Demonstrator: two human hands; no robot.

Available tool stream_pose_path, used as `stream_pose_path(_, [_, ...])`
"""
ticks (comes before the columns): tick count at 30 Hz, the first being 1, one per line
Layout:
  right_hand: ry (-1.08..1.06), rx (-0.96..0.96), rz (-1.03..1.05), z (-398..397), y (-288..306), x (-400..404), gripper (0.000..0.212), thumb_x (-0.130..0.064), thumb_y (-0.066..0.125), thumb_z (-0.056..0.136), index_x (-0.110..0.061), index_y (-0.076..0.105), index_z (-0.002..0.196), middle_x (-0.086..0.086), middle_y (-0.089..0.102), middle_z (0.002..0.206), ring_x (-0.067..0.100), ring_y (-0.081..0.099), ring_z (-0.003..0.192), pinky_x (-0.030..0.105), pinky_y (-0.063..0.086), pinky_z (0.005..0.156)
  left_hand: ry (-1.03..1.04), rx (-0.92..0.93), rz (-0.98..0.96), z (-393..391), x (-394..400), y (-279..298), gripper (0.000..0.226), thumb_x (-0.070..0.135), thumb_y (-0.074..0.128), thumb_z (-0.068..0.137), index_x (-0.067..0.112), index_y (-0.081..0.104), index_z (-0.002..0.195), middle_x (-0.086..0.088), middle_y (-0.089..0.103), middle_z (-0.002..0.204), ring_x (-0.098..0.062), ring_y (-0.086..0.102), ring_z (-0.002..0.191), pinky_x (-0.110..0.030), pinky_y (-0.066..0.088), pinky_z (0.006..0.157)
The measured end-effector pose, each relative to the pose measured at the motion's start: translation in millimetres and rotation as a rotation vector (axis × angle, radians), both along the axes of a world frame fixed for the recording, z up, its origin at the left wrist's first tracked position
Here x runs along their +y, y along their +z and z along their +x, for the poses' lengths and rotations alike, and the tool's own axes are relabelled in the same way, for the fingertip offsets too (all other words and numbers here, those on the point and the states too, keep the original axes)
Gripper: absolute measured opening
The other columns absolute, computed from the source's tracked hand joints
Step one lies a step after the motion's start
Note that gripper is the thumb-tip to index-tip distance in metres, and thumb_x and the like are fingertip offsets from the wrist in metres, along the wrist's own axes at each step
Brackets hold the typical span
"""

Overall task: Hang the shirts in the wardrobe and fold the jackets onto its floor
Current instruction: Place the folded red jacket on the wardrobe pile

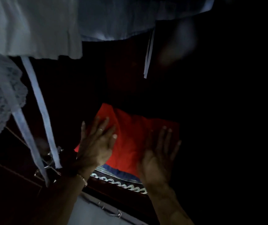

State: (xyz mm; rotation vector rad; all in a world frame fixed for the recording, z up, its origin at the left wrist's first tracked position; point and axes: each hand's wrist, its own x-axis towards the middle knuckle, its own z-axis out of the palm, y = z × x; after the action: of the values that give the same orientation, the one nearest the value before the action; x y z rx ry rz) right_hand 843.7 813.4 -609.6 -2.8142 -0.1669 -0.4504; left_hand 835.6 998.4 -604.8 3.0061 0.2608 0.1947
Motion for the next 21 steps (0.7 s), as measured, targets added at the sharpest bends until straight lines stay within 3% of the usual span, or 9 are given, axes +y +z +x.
stream_pose_path(2, [0.05, 0.058, -0.054, -3.0, -8.9, 6.3, 0.057, -0.034, 0.039, 0.085, -0.002, 0.066, 0.123, 0.034, 0.053, 0.133, 0.047, 0.05, 0.127, 0.058, 0.021, 0.113, 0.01, 0.159, -0.063, -0.4, 0.1, -7.4, 0.081, 0.066, -0.006, 0.079, 0.042, 0.017, 0.153, 0.012, 0.01, 0.164, -0.014, 0.002, 0.152, -0.054, -0.01, 0.117])
stream_pose_path(5, [0.027, 0.168, -0.08, -7.1, -21.5, 1.4, 0.06, -0.044, 0.034, 0.095, -0.003, 0.064, 0.128, 0.033, 0.055, 0.132, 0.048, 0.053, 0.123, 0.056, 0.025, 0.11, 0.058, 0.234, -0.134, -2.4, 11.7, -12.8, 0.091, 0.072, -0.013, 0.069, 0.043, 0.001, 0.154, 0.014, -0.004, 0.164, -0.008, -0.009, 0.15, -0.051, -0.008, 0.119])
stream_pose_path(8, [0.024, 0.173, -0.052, -9.8, -18.3, 1.1, 0.068, -0.05, 0.021, 0.099, -0.005, 0.062, 0.129, 0.035, 0.053, 0.132, 0.051, 0.051, 0.124, 0.057, 0.024, 0.11, 0.043, 0.201, -0.122, -13.9, 11.7, -10.4, 0.093, 0.075, -0.012, 0.072, 0.038, 0.003, 0.156, 0.009, -0.003, 0.165, -0.01, -0.01, 0.15, -0.045, -0.006, 0.119])
stream_pose_path(12, [0.104, 0.126, -0.1, -37.4, -5.2, 6.5, 0.064, -0.047, 0.038, 0.088, -0.007, 0.059, 0.133, 0.033, 0.05, 0.136, 0.05, 0.048, 0.127, 0.057, 0.022, 0.11, 0.0, 0.108, -0.069, -57.8, 5.3, -10.3, 0.101, 0.079, -0.019, 0.072, 0.031, 0.007, 0.157, 0.005, 0.006, 0.165, -0.014, -0.007, 0.151, -0.044, -0.005, 0.121])
stream_pose_path(15, [0.177, 0.112, -0.124, -76.9, 8.8, 1.7, 0.069, -0.046, 0.038, 0.084, -0.009, 0.052, 0.14, 0.028, 0.049, 0.14, 0.046, 0.047, 0.13, 0.057, 0.021, 0.108, -0.005, 0.088, -0.061, -107.6, -1.1, -5.9, 0.102, 0.076, -0.024, 0.076, 0.026, 0.014, 0.156, 0.001, 0.012, 0.164, -0.016, -0.003, 0.151, -0.043, -0.002, 0.121])
stream_pose_path(19, [0.26, 0.125, -0.112, -140.6, 29.6, -14.0, 0.067, -0.047, 0.038, 0.086, -0.011, 0.051, 0.142, 0.024, 0.047, 0.144, 0.043, 0.045, 0.134, 0.059, 0.021, 0.108, 0.027, 0.129, 0.021, -187.0, -20.9, 1.0, 0.076, 0.061, 0.004, 0.099, 0.017, 0.043, 0.147, -0.006, 0.041, 0.153, -0.019, 0.016, 0.147, -0.043, 0.014, 0.114])
stream_pose_path(21, [0.306, 0.14, -0.108, -179.2, 45.1, -30.5, 0.067, -0.047, 0.038, 0.085, -0.012, 0.054, 0.14, 0.023, 0.048, 0.144, 0.043, 0.045, 0.134, 0.059, 0.021, 0.108, 0.055, 0.132, 0.043, -238.5, -36.4, 8.8, 0.07, 0.057, 0.011, 0.101, 0.016, 0.048, 0.144, -0.006, 0.047, 0.149, -0.02, 0.023, 0.144, -0.043, 0.014, 0.112])
